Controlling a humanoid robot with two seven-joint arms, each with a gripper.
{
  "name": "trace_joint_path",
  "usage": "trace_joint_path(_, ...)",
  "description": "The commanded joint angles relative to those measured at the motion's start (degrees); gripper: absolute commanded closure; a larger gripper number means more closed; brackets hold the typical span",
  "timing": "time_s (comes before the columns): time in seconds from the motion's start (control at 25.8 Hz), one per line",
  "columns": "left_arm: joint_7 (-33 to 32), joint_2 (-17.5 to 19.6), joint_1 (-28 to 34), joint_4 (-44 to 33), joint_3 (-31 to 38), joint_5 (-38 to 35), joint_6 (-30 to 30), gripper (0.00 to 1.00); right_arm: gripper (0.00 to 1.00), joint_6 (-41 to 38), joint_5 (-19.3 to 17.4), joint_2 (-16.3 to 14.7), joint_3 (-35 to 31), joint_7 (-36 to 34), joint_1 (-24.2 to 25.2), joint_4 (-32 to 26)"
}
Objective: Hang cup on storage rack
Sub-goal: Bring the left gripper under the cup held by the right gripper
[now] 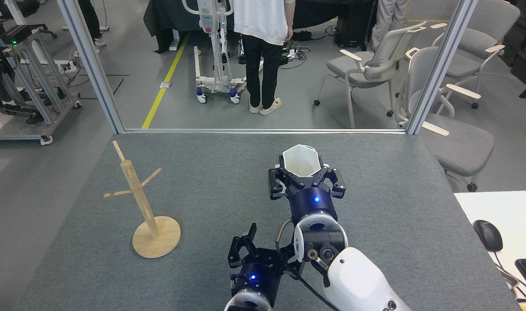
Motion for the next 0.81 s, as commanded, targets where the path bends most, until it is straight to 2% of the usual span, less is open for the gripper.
trace_joint_path(0.0, 5.03, -0.07, -0.12, -0.26, -0.58, -0.47, 1.26, 0.03, 1.0, 0.03, 0.14, 0.16, 0.0, 0.0, 0.24, 0.0)
trace_joint_path(0.15, 13.38, -0.16, -0.47, 0.09, -1.28, -0.38, 5.66, 0.02, 1.0, 0.03, 0.41, 0.6, 0.09, 0.0, 0.42, 0.0)
trace_joint_path(0.35, 12.59, -0.25, -3.2, 1.59, -2.34, -0.11, 4.96, 0.02, 1.0, -0.06, 0.41, 0.77, 0.09, 0.0, 0.42, 0.0)
trace_joint_path(0.58, 11.89, -0.34, -3.64, 2.12, -5.68, -0.47, 3.9, 0.02, 1.0, -0.06, 0.49, 0.77, 0.26, 0.0, 0.33, -0.44)
trace_joint_path(0.77, 5.91, -0.34, -6.01, 5.54, -5.68, -0.55, 1.27, 0.02, 1.0, -0.06, 0.49, 0.77, 0.53, 0.0, 0.07, -1.23)
